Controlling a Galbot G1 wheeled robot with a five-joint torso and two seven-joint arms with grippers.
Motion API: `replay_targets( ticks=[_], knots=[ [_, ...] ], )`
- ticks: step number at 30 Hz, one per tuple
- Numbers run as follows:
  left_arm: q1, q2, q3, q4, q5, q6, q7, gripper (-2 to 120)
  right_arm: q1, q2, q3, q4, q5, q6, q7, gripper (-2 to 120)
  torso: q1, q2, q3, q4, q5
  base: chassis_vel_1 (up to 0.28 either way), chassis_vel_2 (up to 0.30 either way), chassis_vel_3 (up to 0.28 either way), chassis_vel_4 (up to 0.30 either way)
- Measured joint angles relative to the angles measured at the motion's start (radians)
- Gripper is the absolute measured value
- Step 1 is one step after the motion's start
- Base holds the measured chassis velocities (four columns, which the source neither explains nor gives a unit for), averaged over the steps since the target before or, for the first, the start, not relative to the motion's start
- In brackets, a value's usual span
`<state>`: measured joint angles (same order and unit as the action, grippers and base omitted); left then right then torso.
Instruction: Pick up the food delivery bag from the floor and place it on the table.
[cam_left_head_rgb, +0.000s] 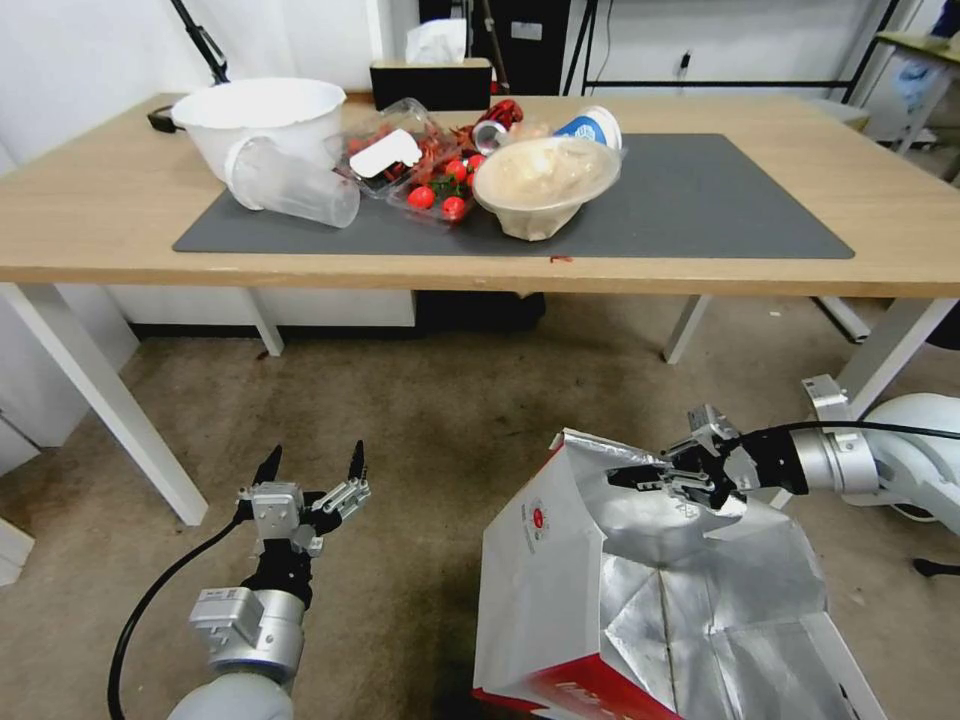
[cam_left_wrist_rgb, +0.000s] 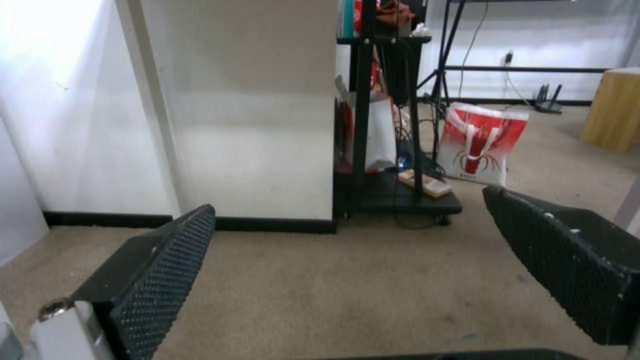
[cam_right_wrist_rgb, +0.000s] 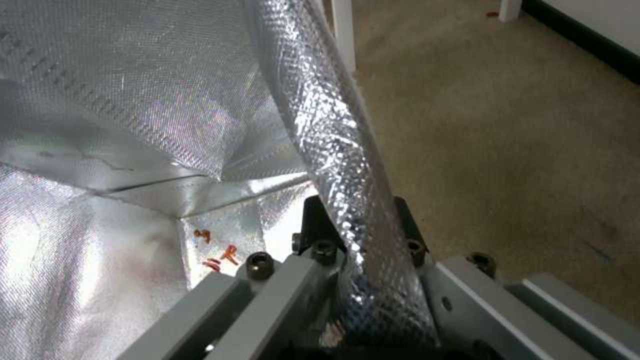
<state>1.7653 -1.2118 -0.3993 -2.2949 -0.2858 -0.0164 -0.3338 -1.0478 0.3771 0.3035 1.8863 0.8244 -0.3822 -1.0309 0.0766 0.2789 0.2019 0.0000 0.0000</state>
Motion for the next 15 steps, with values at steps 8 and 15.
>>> replay_targets(
  ticks=[8, 15],
  knots=[
    [0.0, -0.001, 0.001, 0.0, 0.001, 0.0, 0.001, 100, 0.002, -0.003, -0.001, 0.005, 0.005, 0.0, 0.007, 0, 0.009, 0.033, 0.024, 0.0001, 0.0, 0.0, 0.0, 0.0, 0.0],
    [-0.002, -0.001, 0.003, 0.001, 0.002, 0.0, 0.004, 100, 0.004, -0.006, -0.003, 0.01, 0.013, 0.0, 0.012, 0, 0.019, 0.062, 0.043, 0.0, 0.0, 0.0, 0.0, 0.0, 0.0]
  ],
)
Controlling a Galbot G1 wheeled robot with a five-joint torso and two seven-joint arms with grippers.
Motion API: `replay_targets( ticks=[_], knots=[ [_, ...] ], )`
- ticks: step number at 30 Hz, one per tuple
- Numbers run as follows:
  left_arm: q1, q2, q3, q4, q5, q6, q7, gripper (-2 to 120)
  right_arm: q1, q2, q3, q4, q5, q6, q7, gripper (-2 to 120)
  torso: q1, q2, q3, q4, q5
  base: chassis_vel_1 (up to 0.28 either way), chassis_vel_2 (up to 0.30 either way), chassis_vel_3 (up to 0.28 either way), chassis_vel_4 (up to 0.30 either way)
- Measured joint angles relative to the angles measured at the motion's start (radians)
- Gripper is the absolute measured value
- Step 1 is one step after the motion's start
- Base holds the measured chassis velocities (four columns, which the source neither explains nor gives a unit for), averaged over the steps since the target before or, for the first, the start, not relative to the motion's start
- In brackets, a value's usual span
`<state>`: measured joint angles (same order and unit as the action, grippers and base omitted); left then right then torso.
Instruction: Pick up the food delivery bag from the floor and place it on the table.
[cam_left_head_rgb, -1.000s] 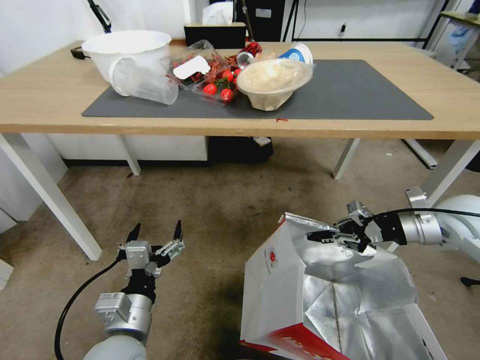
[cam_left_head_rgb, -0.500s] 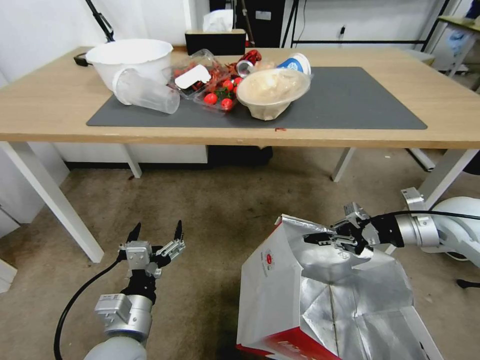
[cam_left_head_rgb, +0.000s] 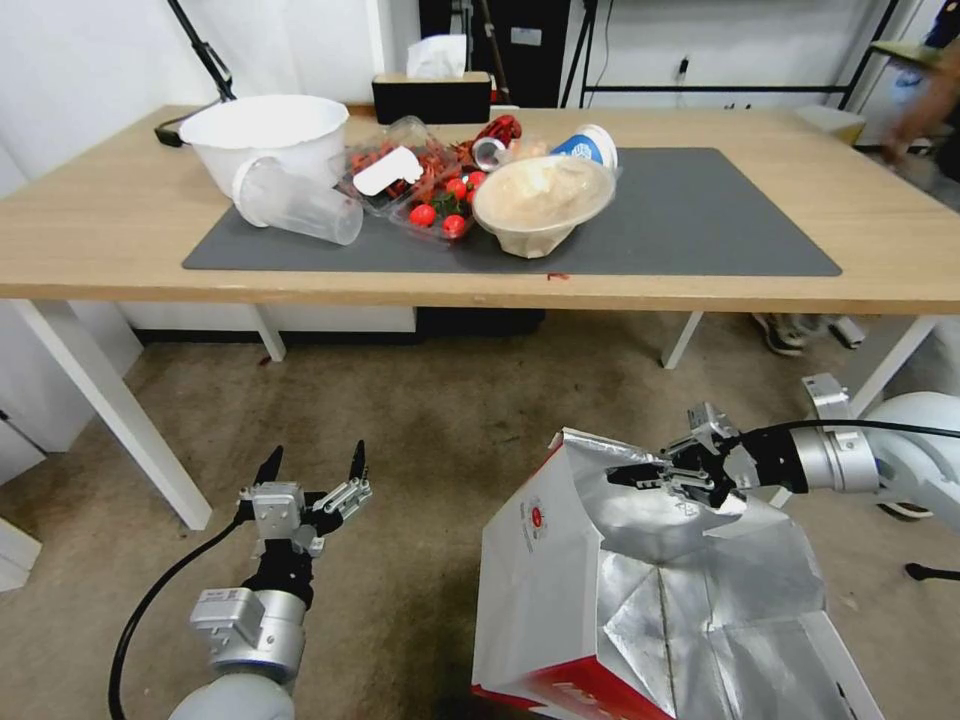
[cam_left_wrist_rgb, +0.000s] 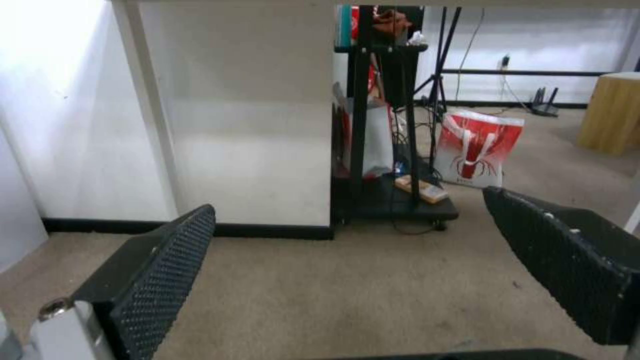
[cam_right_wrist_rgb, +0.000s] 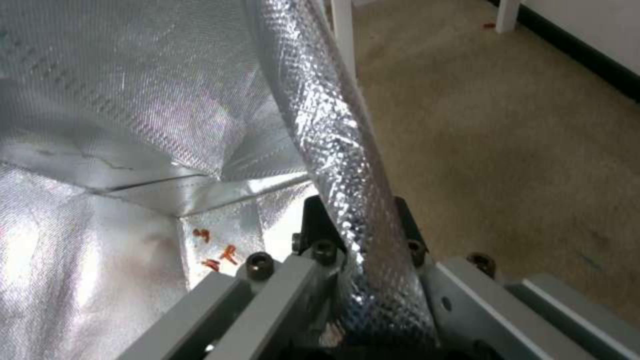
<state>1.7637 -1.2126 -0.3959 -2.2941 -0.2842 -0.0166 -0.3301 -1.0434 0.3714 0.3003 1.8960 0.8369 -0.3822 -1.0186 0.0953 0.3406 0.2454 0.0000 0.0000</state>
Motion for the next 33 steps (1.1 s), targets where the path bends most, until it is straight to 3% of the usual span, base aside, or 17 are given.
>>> replay_targets(
  ticks=[33],
  knots=[
    [0.013, -0.006, -0.005, -0.011, 0.011, -0.008, 0.001, 100, -0.015, -0.002, 0.01, 0.017, -0.011, 0.005, -0.001, 0, 0.045, 0.134, 0.089, 0.0, 0.0, 0.0, 0.0, 0.0, 0.0]
  ],
)
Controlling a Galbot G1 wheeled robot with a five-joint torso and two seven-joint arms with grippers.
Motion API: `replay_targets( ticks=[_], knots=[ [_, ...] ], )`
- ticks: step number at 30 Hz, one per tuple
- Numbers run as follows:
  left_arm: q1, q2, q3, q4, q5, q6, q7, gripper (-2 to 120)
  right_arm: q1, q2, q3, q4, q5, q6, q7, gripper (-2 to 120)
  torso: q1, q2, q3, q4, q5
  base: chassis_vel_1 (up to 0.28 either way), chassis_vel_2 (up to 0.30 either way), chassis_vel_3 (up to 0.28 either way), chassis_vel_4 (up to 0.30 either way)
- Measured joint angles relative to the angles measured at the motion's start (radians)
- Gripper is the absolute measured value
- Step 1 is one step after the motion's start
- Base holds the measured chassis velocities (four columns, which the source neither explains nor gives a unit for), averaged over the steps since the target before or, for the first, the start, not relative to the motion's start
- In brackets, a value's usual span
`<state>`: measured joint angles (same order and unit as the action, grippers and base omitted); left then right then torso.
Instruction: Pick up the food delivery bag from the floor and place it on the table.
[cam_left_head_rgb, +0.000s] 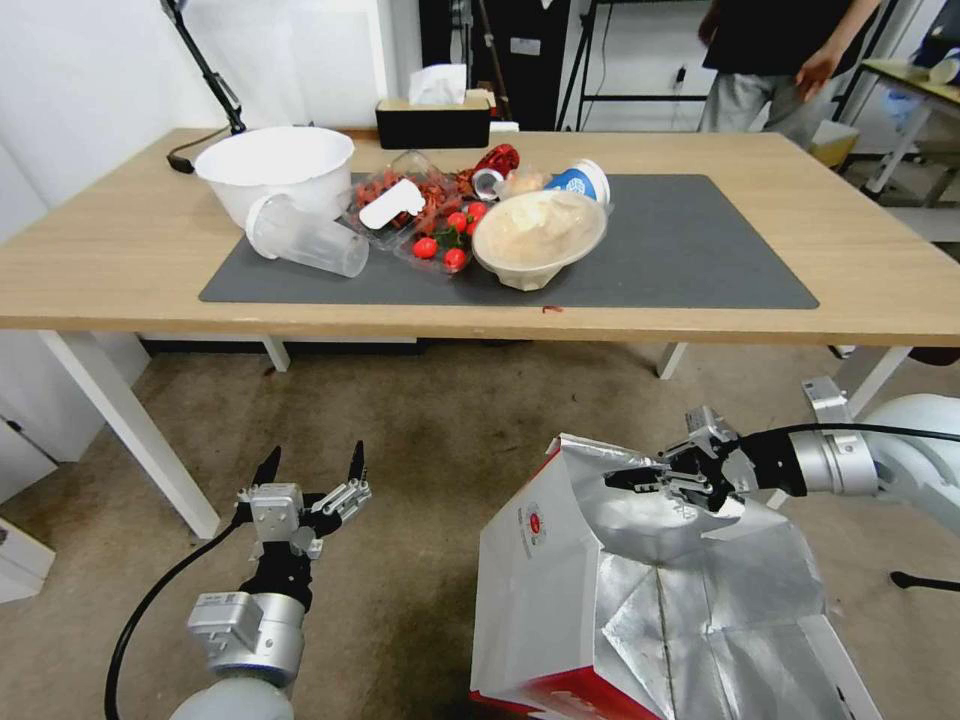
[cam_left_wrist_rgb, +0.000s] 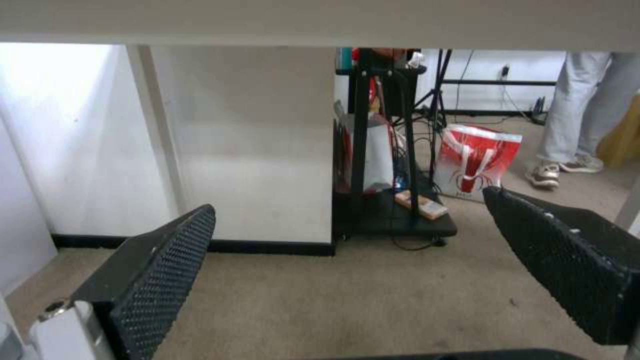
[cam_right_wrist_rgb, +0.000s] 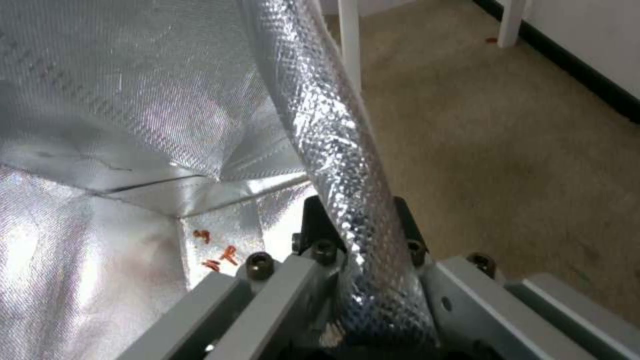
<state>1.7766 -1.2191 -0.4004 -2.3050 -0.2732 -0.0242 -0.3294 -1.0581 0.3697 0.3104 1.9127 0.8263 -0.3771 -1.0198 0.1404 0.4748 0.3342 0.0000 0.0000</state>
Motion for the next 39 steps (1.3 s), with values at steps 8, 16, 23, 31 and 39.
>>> replay_targets(
  ticks=[8, 16, 23, 31, 39],
  knots=[
    [0.0, 0.001, 0.0, 0.0, 0.0, -0.005, 0.003, 100, -0.002, -0.005, 0.004, 0.002, 0.001, 0.0, 0.0, 0, 0.01, 0.028, 0.019, 0.0, 0.0001, 0.0, 0.0, 0.0, 0.0],
    [0.0, 0.001, 0.0, 0.0, -0.001, -0.005, 0.004, 100, -0.001, -0.009, 0.004, 0.003, 0.004, 0.001, 0.001, 0, 0.024, 0.064, 0.04, 0.0, 0.0, 0.0, 0.0, 0.0, 0.0],
    [0.001, 0.001, 0.001, -0.001, -0.003, 0.001, 0.003, 100, 0.0, -0.009, 0.004, 0.002, 0.004, 0.003, 0.001, 0, 0.035, 0.094, 0.059, 0.0, 0.0, 0.0, 0.0, 0.0, 0.0],
    [-0.001, 0.002, 0.003, -0.002, -0.003, 0.002, 0.002, 100, 0.002, -0.012, 0.002, -0.002, 0.003, 0.004, 0.0, 0, 0.048, 0.128, 0.08, 0.0, 0.0, 0.0, 0.0, 0.0, 0.0],
    [-0.001, 0.003, 0.003, -0.001, -0.003, 0.002, 0.002, 100, 0.002, -0.011, -0.001, -0.003, 0.002, 0.005, 0.0, 0, 0.059, 0.156, 0.096, 0.0, 0.0001, 0.0, 0.0, 0.0, 0.0]
  ],
)
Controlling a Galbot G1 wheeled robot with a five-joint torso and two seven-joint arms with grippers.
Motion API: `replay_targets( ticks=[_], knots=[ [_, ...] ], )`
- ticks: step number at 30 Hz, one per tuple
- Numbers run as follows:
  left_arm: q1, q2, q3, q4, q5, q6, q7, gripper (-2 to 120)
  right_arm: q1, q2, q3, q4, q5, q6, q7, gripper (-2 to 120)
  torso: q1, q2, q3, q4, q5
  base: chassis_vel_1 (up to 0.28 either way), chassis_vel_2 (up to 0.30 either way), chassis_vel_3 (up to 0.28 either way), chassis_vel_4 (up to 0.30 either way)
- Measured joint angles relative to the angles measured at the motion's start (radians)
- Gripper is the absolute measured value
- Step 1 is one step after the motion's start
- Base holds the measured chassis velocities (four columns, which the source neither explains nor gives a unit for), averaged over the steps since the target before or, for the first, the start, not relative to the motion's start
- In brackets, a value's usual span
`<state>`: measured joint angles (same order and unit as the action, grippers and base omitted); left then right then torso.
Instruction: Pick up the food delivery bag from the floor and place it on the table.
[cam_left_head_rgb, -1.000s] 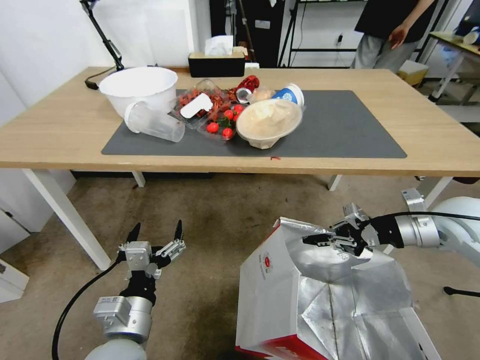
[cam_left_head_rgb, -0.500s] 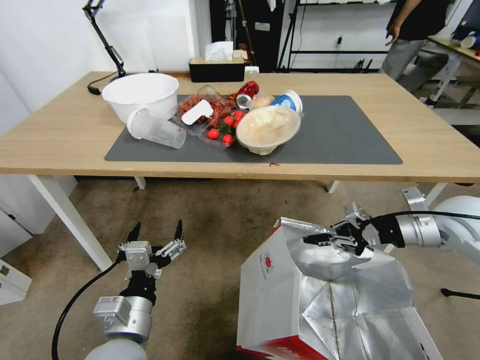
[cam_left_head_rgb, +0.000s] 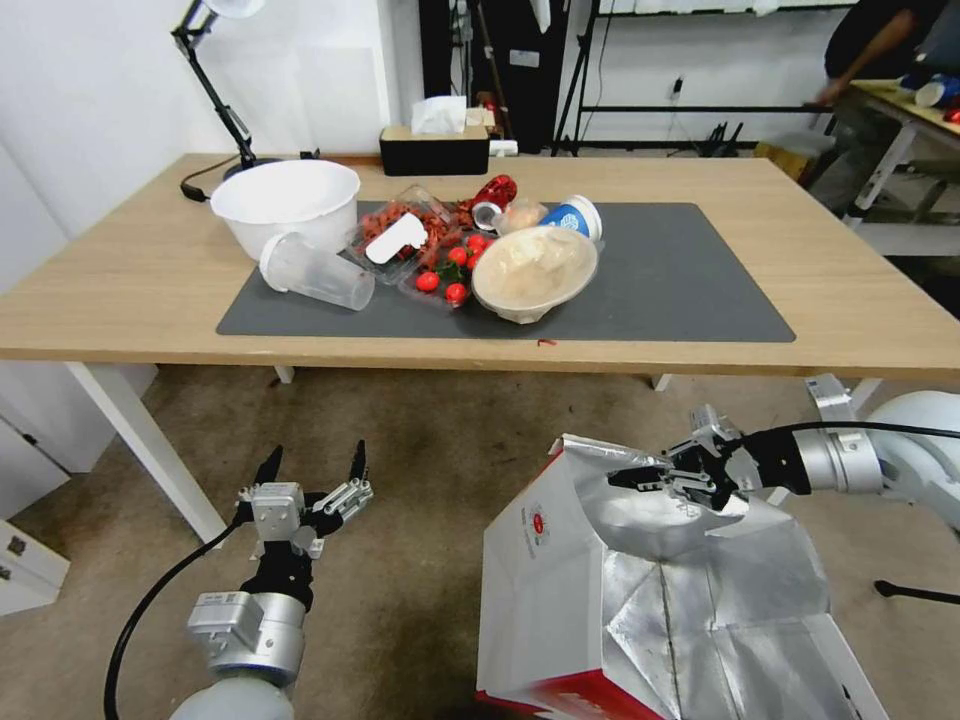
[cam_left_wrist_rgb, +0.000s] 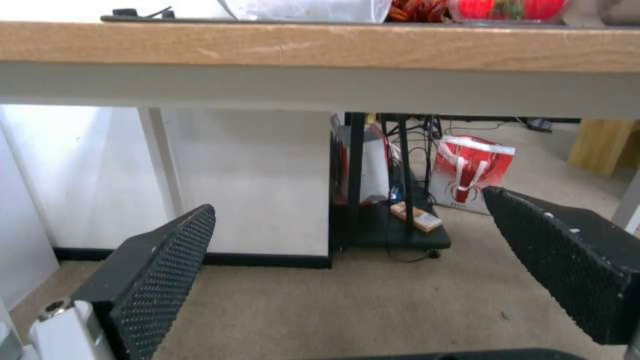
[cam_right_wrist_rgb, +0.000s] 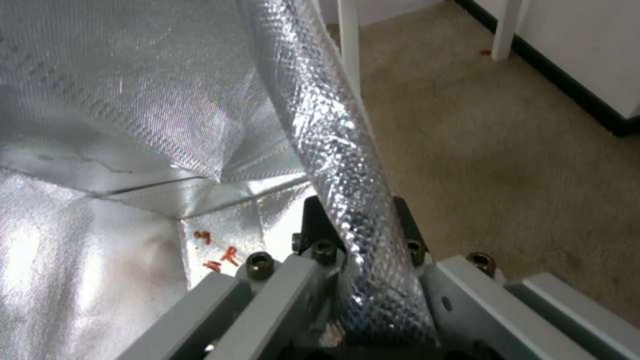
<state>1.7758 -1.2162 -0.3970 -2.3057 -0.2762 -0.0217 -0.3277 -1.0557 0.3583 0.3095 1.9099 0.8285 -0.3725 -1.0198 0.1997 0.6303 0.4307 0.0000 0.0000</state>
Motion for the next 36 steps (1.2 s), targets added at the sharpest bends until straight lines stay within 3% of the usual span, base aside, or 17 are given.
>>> replay_targets(
  ticks=[36],
  knots=[
    [0.003, 0.0, -0.002, -0.001, 0.01, -0.001, 0.004, 100, -0.008, 0.004, 0.002, 0.008, -0.009, 0.004, -0.002, 0, 0.064, 0.157, 0.093, 0.0, 0.0, 0.0, 0.0, 0.0, 0.0]
  ],
)
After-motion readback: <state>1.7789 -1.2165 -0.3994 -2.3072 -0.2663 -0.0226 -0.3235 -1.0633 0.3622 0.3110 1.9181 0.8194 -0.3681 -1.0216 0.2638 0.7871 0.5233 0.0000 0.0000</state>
